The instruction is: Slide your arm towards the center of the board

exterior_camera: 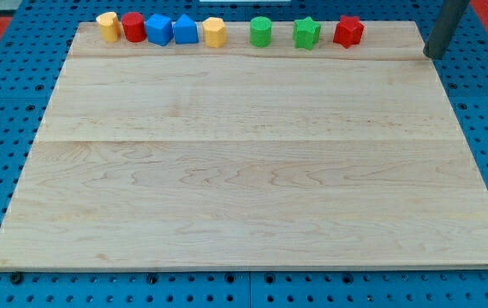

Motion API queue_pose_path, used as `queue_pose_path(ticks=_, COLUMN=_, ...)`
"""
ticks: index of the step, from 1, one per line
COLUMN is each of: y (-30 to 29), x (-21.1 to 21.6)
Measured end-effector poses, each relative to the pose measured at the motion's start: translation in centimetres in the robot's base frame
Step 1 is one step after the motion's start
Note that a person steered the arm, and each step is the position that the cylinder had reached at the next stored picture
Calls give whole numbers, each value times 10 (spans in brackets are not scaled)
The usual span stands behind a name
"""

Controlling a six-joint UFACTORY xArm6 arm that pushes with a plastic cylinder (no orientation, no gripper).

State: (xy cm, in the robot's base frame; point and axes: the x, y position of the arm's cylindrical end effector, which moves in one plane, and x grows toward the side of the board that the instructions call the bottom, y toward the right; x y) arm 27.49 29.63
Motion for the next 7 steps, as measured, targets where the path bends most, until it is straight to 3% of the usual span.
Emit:
queue_pose_path(ticks=2, y=5, x=3)
queue_pose_path(ticks=3, y=-3, x=42)
queue_pose_path(ticks=4, y=-79, x=80)
queue_pose_path(ticks=5, y=-136, x=75)
queue_pose_path(ticks=6, y=-176, x=100)
queue_pose_path(ticks=7, y=-274, x=135)
